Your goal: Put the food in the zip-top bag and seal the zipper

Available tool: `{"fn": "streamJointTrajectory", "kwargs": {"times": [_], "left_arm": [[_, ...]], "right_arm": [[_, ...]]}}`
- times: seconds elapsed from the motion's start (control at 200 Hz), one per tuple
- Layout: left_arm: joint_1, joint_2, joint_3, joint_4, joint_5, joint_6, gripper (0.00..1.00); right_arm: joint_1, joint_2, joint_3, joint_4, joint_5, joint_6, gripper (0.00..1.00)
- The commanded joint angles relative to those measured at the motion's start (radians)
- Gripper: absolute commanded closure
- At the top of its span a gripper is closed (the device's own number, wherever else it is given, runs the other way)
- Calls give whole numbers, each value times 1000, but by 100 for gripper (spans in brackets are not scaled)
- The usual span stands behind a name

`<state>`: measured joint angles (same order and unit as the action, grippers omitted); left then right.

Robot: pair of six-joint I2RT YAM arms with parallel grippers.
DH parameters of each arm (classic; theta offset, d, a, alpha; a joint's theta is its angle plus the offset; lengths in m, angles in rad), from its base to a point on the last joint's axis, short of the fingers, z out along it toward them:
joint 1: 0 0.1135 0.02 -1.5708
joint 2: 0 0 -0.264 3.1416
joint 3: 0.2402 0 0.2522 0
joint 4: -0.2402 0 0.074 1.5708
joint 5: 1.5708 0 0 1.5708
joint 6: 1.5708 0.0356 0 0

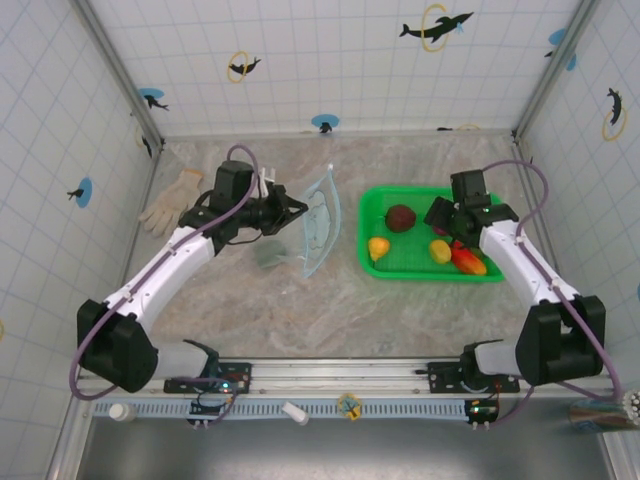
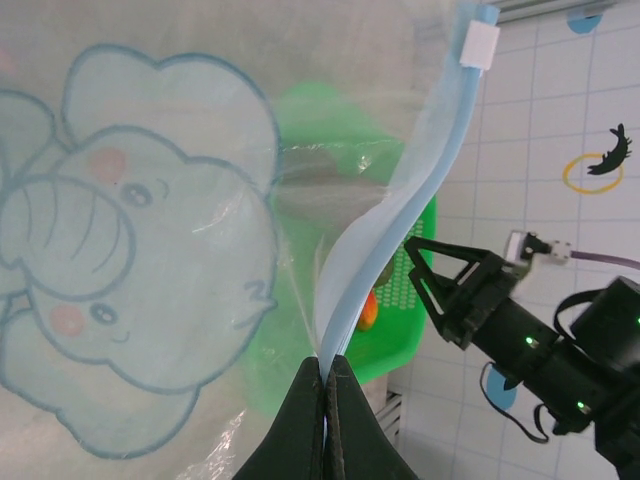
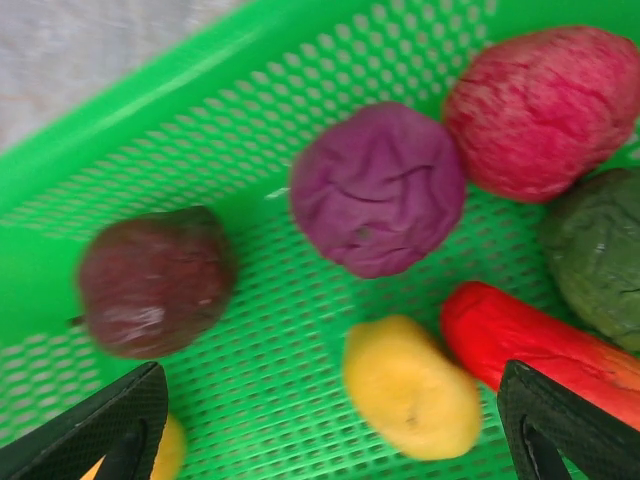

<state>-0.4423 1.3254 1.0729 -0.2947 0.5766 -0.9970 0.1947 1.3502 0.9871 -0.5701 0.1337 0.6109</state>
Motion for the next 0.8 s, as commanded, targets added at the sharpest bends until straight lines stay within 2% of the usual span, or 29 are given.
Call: {"fn": "streamJointTrajectory", "kwargs": {"times": [0.0,0.245,0.46,0.595,0.646,0.796], "left_arm": [[7,12,-4,52,35,-45,100],[8,14,-7,43,32,-39,100],[7,12,-15,27,21,-19,100],[7,14,-17,17,20,-14,100],[7,12,-10,5,10,-3,100],[8,17,-7,-4,6,6,100]], "right_arm": [[-5,73,1,59,59,-41,10],[-34,276,108,77,106,-38,6],[-63,368,145,186,16,-45,8],[-81,409,143,215,-21,-17,11],[-96,409,115,254,-70,0,15],[-102,390,75,300,-99,-3,30]]}}
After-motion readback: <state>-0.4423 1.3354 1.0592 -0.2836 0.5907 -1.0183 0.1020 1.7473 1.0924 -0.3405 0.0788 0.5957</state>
